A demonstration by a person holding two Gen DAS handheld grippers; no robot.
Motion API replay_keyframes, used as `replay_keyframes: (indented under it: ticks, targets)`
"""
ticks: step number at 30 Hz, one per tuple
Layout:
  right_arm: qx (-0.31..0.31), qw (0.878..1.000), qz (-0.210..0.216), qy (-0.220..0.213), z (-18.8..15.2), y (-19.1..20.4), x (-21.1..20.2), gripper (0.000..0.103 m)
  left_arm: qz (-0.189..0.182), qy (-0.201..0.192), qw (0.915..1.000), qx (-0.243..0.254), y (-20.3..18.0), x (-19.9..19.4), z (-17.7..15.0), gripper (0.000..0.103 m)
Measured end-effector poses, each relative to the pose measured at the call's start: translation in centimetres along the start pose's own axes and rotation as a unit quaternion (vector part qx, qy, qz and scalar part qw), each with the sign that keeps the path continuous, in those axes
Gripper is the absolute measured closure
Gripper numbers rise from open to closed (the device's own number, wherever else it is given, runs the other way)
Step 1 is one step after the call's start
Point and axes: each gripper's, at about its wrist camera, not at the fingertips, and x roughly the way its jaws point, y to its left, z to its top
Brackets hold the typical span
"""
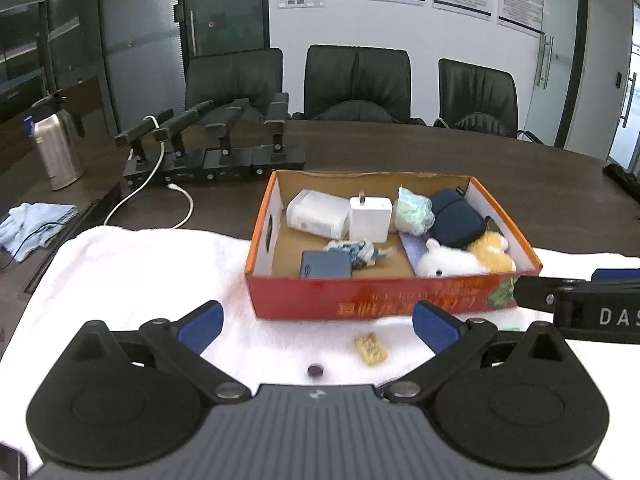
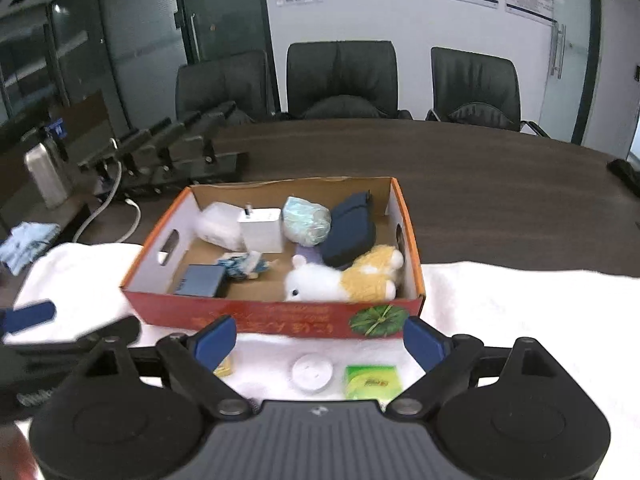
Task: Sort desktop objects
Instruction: 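Lift both grippers out of the red box back toward the towel, then grasp the white round lid with the left gripper while the right grasps the green-leaf ornament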
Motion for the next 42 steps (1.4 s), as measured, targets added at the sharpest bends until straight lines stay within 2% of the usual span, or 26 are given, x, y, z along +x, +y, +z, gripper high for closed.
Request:
replay_keyframes:
  ticks: [3, 8, 17, 24, 27, 32, 37, 40, 42]
  targets:
    - [-0.005, 1.000, 0.005, -0.008, -1.6, 0.2, -1.1, 0.013, -0.006, -0.001, 0.9999, -0.010, 0.4, -1.1, -1.6, 0.000]
    - [-0.002, 1.000, 0.017, 0.005, -4.7, -0.2, -2.2, 0.013, -0.029, 0.016, 0.9992, -0.023, 0.9, -2.6, -4.6, 0.000]
    - [-0.023, 0.999, 0.023, 0.010, -11.1, -0.3, -5.1, 0.013, -0.049, 0.004, 0.9988, -0.008, 0.6, -6.3, -10.6, 0.000]
    - [-0.028, 0.999, 0.041, 0.009, -16.8, -0.5, -6.7, 0.013, -0.056, -0.025, 0.9981, 0.012, 0.7, -8.3, -16.3, 0.000]
    - [-0.025, 0.998, 0.054, 0.012, -19.1, -0.6, -6.7, 0.013, -0.058, -0.037, 0.9971, 0.032, 0.6, -8.6, -18.5, 0.000]
    - [-0.030, 0.997, 0.061, 0.027, -22.9, -0.8, -6.4, 0.013, -0.063, -0.058, 0.9908, 0.104, 0.1, -9.4, -21.5, 0.000]
    - [-0.054, 0.997, 0.062, 0.000, -24.8, -1.2, -7.4, 0.013, -0.102, -0.083, 0.9837, 0.122, 0.8, -9.7, -22.0, 0.000]
    - [-0.083, 0.995, 0.056, -0.024, -24.9, -1.0, -8.0, 0.015, -0.092, -0.089, 0.9835, 0.127, 0.8, -8.2, -20.9, 0.001]
    - [-0.100, 0.993, 0.052, -0.037, -24.6, -0.9, -8.1, 0.018, -0.087, -0.088, 0.9839, 0.129, 0.7, -7.0, -20.1, 0.007]
